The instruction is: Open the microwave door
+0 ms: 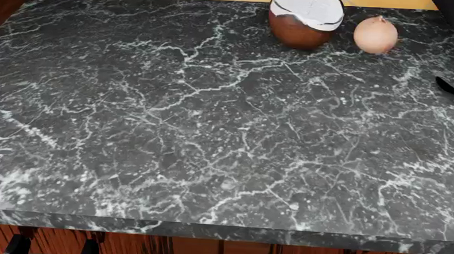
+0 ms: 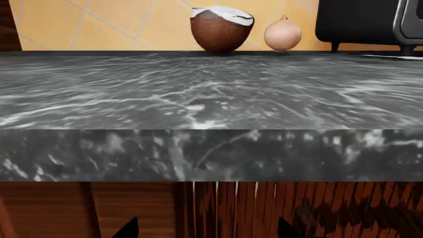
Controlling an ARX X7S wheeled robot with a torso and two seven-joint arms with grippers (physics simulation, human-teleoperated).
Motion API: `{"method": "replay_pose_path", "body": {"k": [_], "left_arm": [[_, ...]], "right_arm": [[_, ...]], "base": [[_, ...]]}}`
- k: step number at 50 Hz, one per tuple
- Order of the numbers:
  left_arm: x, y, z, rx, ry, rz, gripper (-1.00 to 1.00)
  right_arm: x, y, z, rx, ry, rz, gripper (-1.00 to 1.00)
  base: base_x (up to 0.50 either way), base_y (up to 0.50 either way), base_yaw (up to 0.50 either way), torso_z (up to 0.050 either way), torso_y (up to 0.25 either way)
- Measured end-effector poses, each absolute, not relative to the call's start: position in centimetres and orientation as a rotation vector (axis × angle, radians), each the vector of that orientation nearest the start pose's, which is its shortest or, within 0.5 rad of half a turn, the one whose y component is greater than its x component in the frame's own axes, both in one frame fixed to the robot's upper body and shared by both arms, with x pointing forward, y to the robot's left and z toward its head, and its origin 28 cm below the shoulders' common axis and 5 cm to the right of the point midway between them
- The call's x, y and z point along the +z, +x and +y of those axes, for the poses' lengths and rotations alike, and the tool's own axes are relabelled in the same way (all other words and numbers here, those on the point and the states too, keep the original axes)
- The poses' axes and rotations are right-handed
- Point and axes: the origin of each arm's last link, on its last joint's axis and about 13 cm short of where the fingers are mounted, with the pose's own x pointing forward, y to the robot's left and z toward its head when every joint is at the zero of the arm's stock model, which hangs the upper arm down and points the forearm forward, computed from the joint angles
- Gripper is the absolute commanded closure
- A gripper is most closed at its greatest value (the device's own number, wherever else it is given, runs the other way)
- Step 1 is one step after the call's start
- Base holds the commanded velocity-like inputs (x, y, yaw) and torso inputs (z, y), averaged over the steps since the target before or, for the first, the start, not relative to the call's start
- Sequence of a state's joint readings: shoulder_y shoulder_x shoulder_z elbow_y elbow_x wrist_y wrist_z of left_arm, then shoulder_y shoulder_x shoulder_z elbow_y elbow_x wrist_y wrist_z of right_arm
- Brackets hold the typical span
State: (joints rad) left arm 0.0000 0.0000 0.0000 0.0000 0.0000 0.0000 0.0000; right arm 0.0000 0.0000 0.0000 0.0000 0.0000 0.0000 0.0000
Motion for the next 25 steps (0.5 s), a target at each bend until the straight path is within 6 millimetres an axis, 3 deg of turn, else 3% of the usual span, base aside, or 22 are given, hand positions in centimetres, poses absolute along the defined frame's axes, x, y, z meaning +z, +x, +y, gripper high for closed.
{"method": "replay_pose_path", "body": {"k": [25], "left_arm": [[1.83,21.0,20.48,0.0,-0.03,0.002,-1.0]], "right_arm": [[0.69,21.07,-9.78,-0.006,0.015,0.016,-1.0]], "base": [[0.0,0.0,0.0,0.0,0.0]]}}
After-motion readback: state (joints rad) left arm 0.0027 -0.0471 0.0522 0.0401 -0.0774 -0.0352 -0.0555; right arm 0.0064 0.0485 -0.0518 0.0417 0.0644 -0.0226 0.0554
